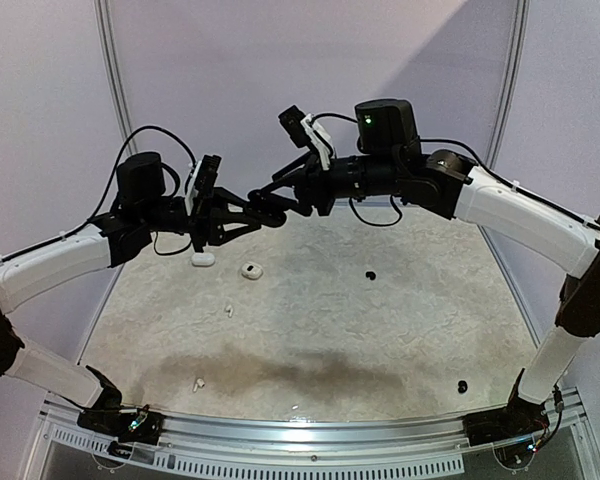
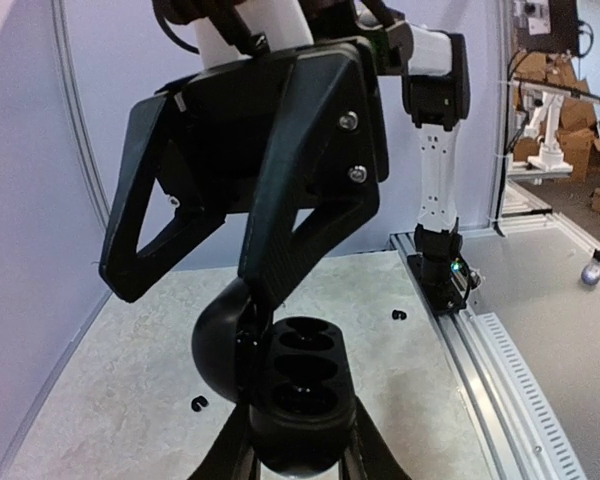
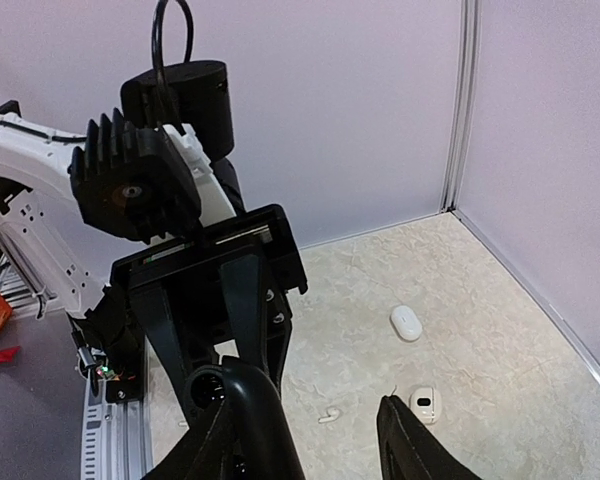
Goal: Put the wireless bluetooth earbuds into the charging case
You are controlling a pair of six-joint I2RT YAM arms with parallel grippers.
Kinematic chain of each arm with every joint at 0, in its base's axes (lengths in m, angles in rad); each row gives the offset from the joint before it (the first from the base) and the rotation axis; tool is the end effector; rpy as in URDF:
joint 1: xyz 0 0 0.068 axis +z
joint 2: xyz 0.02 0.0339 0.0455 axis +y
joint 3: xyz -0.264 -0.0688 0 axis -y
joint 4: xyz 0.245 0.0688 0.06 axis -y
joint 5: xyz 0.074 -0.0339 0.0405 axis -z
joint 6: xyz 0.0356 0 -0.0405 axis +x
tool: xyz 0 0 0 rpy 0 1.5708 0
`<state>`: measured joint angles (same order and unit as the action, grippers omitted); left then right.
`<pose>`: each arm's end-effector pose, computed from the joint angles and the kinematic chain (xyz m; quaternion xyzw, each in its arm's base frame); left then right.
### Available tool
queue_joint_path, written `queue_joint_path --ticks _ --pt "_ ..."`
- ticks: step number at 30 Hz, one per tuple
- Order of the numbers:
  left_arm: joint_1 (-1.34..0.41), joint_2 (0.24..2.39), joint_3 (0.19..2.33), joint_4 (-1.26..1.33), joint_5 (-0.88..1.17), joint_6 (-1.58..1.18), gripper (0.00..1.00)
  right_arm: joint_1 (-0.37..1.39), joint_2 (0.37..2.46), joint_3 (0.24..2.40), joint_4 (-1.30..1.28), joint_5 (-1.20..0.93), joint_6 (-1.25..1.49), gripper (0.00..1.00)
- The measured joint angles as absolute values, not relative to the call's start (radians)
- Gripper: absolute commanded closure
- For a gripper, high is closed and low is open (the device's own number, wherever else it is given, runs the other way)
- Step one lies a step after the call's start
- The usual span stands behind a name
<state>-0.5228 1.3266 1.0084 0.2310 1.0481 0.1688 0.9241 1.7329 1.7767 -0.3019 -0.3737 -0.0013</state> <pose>0.2437 -0.1761 0.3420 0.5344 0.4859 -0.4661 0.5108 0.2357 0.3337 0.4174 -0.4489 0.6460 0.3987 0.4714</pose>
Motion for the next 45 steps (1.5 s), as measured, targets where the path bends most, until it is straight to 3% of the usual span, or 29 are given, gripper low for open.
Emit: queue_joint_path --ticks 11,17,21,26,29,34,37,42,45 --pt "-0.522 1.376 0.986 0.374 0.951 -0.087 1.0 0.868 1.795 1.818 -0.287 -0.463 0.094 0.36" --pt "-0.509 1.434 0.991 0.383 0.902 -0.145 1.0 0.798 1.794 1.861 -0.197 -0.537 0.198 0.34" --pt "-0.502 1.452 0.993 0.384 0.868 -0.164 1.0 0.721 1.781 1.861 -0.187 -0.5 0.285 0.46" --pt "-0.501 1.454 0.993 0.384 0.836 -0.165 1.0 0.604 1.779 1.879 -0.401 -0.262 0.371 0.65" --pt "-0.501 1.454 0.993 0.384 0.825 -0.16 1.0 0.537 1.789 1.871 -0.568 -0.155 0.428 0.67" --pt "-0.5 1.454 0.993 0.385 0.822 -0.142 1.0 0.474 1.775 1.685 -0.839 0.031 0.521 0.67" --pt "-0.5 1.454 0.992 0.387 0.823 -0.131 1.0 0.478 1.723 1.507 -1.022 0.102 0.593 0.64" --pt "-0.499 1.454 0.984 0.41 0.83 -0.127 1.0 0.483 1.491 1.225 -1.233 0.121 0.736 0.37" --pt "-0.499 1.454 0.976 0.425 0.836 -0.127 1.0 0.483 1.314 1.068 -1.288 0.08 0.828 0.29"
